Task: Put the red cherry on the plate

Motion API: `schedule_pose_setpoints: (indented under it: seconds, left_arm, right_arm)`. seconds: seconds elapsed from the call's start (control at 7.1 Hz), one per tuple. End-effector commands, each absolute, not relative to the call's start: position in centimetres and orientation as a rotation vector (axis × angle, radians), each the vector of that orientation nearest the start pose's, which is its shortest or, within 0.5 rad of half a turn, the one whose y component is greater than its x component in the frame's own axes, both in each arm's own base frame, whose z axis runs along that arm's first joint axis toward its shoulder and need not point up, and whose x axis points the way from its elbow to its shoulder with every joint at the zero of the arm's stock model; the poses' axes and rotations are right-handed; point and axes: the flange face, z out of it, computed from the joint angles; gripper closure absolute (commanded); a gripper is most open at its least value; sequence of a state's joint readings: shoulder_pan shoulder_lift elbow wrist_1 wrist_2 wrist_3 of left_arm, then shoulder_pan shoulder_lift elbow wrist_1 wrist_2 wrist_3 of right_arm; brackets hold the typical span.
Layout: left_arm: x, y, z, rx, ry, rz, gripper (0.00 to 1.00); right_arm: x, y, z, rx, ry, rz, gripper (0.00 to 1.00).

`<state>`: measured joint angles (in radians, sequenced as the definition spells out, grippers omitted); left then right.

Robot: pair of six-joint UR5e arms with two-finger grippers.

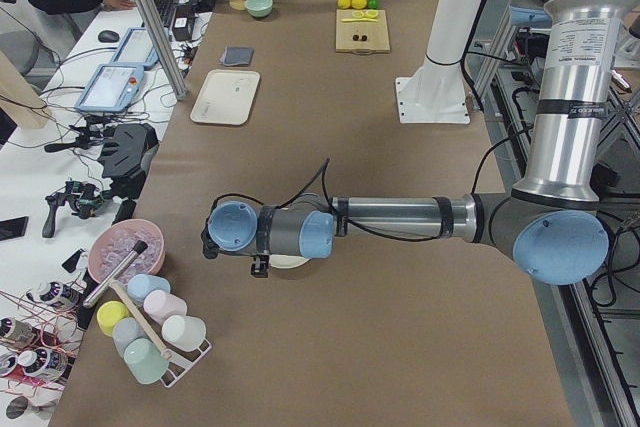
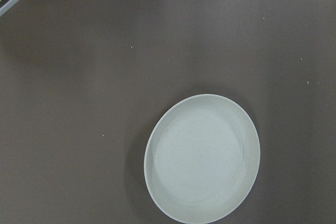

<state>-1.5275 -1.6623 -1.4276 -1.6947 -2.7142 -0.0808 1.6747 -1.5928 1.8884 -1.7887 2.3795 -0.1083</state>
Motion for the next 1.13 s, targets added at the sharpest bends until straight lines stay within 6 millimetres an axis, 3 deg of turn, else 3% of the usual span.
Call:
schedule_pose_setpoints:
  seconds: [0.0,0.28,0.42,0.99]
  left_arm:
    - [1.6,-54.7,66.6,-0.002,1.111,0.041,0.03]
    - [7.7,-54.7,68.7,0.043,1.016,0.028,0.05]
    - [9.7,-54.3,69.9,0.075,0.996,0.032,0.05]
    - [12.8,-53.1,70.9,0.109,0.972,0.033,0.09]
  right_arm:
    - [11.1,-46.0,53.5,0.158,-0.794,-0.032,0.0]
    - [11.2,-45.9,53.4,0.161,-0.797,-0.033,0.0]
    - [11.2,-45.8,53.6,0.158,-0.797,-0.03,0.0]
    - [11.2,-45.5,53.8,0.154,-0.799,-0.028,0.0]
